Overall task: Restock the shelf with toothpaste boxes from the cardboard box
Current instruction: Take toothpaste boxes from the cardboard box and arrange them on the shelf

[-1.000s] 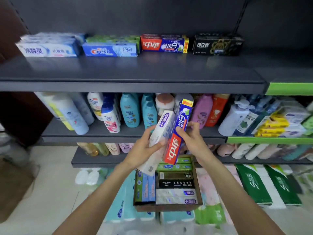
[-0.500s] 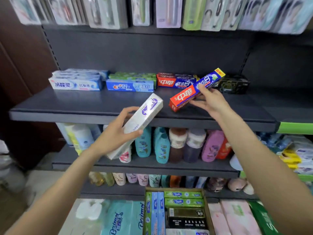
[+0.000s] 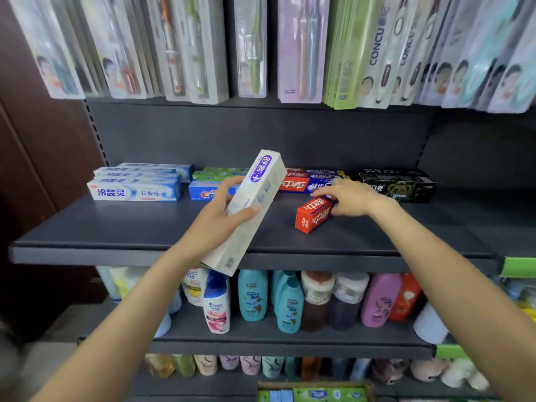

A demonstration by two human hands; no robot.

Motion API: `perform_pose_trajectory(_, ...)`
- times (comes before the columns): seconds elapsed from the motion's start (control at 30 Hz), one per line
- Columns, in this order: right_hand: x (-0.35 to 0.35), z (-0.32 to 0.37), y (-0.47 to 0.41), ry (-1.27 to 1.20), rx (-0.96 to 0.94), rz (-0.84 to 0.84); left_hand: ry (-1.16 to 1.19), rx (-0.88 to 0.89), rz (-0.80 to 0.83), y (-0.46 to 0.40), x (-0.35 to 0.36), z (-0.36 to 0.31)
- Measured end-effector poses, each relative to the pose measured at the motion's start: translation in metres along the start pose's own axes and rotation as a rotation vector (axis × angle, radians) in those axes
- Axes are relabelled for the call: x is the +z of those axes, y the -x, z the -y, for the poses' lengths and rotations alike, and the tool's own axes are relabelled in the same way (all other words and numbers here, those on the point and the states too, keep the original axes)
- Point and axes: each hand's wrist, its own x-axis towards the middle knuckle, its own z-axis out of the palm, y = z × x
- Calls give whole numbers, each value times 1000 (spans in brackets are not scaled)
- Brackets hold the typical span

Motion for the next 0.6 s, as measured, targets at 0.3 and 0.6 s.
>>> perform_pose_trajectory(0.3, 14, 6, -58, 142, 172, -192, 420, -198, 29, -31, -5, 16)
perform_pose_trajectory(0.6, 8, 35, -2, -907, 61, -520, 545, -239, 56, -66, 25, 5)
